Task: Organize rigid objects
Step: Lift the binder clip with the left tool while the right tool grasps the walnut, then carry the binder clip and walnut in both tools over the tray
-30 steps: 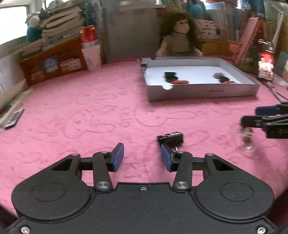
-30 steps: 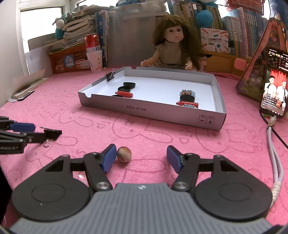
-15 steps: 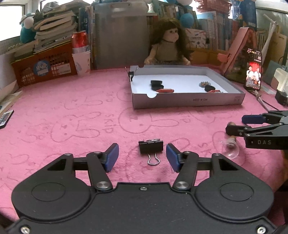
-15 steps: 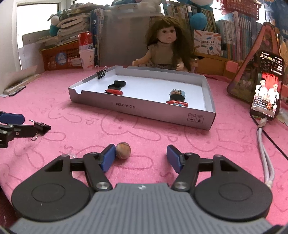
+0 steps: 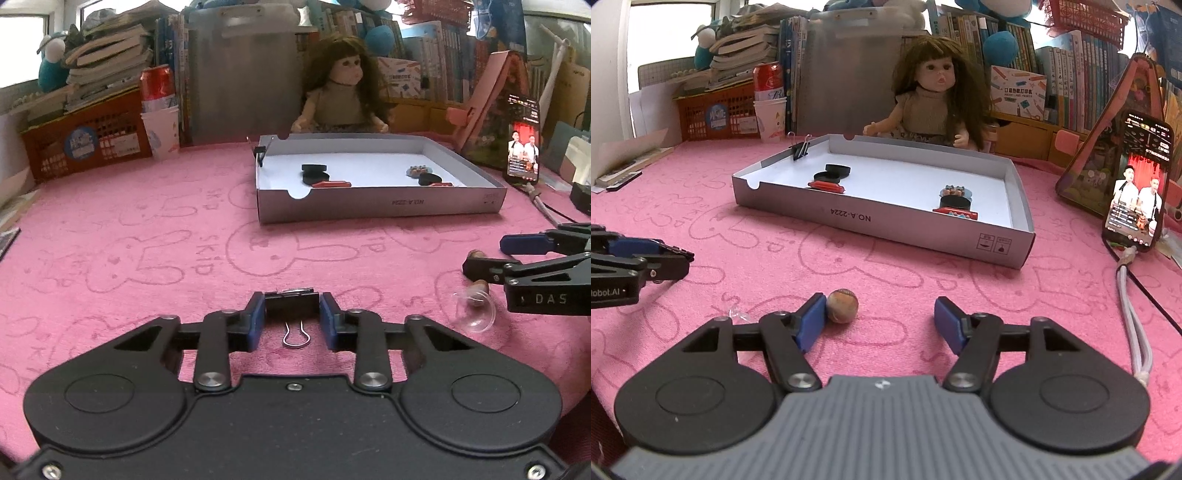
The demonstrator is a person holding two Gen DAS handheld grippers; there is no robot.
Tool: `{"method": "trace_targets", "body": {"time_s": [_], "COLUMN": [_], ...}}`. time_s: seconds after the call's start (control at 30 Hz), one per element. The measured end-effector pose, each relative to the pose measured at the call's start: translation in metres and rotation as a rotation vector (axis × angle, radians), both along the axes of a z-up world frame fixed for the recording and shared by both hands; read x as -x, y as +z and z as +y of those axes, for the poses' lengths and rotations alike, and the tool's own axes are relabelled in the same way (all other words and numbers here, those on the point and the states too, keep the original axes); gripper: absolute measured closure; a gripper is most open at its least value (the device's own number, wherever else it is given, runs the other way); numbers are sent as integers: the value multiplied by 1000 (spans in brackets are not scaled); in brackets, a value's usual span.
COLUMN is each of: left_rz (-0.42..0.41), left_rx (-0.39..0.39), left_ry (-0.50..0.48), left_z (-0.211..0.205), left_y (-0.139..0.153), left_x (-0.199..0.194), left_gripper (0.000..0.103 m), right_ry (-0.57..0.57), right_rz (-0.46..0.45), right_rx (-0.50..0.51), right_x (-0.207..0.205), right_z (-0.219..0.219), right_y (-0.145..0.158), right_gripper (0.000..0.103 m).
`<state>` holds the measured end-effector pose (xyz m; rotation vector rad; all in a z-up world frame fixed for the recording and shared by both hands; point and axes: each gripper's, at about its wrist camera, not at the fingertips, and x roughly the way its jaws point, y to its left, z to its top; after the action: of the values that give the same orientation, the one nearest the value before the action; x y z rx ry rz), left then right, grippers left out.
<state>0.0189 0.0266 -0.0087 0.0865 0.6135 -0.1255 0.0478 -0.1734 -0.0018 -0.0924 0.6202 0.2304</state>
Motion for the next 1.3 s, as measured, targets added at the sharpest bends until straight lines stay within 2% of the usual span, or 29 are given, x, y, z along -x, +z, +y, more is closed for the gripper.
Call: {"method": "trace_targets", "body": {"time_s": [0.03, 0.1, 0.17, 0.23, 0.67, 0.73, 0.77, 0.8, 0.93, 0.97, 1.0, 1.3], "left_rz": [-1, 4, 12, 15, 10, 11, 12, 14, 24, 24, 23, 18], "left_rx": [-4, 2, 13, 19, 41, 42, 42, 42, 45, 44, 43, 57], "left_ry": [-1, -11, -17, -17, -31, -35, -38, -39, -38, -38, -38, -44], "left_z": [-1, -2, -2, -2, -11, -12, -13, -13, -13, -13, -13, -14], "left_y": [1, 2, 3, 5, 15, 15, 15, 14, 14, 14, 14, 20], "left_x": [1, 2, 1, 0, -8, -8, -8, -9, -10, -10, -10, -19], "left_gripper": [74, 74, 74, 74, 74, 74, 74, 74, 74, 74, 74, 74], "right_ry": [1, 10, 37, 47, 9, 11, 11, 12, 8, 9, 12, 11], "right_rz": [3, 1, -4, -6, 7, 7, 11, 17, 19, 19, 18, 11], "right_rx": [-9, -7, 3, 8, -60, -57, -59, -64, -63, -58, -53, -68], "right_x": [1, 6, 12, 14, 6, 6, 6, 5, 4, 4, 4, 3], "right_z": [0, 4, 8, 12, 4, 4, 4, 4, 4, 5, 5, 1], "right_y": [1, 2, 4, 5, 10, 9, 9, 8, 4, 4, 5, 12], "right_gripper": [44, 63, 77, 82, 83, 80, 71, 71, 71, 79, 80, 80]}}
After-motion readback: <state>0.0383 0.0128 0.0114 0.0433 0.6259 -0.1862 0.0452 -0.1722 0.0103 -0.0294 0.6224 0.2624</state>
